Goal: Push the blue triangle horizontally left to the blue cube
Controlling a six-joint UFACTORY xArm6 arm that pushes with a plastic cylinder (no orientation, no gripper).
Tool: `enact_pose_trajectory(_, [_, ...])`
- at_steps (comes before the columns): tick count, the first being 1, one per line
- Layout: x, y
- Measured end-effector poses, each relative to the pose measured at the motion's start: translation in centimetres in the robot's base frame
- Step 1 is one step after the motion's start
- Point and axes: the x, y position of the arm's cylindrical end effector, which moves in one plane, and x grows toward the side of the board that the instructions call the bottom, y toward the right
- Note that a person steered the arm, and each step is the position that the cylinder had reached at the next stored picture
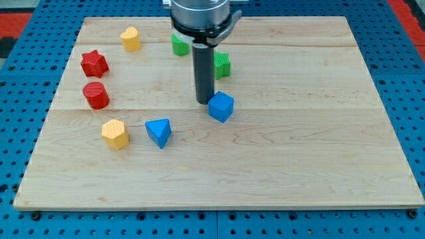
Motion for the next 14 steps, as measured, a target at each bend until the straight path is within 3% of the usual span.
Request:
enact_pose_trajectory(1, [2.7, 4.8])
enact_pose_trajectory(2, [2.3, 5.8])
enact_pose_trajectory(3, [3.1, 0.7])
enact_pose_trajectory(5, [8.6, 3.5])
enact_pose_trajectory(7, [4.5, 8.4])
enact_pose_trajectory(9, [14.8, -1.1])
enact_pose_trajectory(10, [15.2, -7.5])
enact_pose_trajectory(12, [11.7, -15.8])
enact_pose_trajectory(14, [6.6, -9.9])
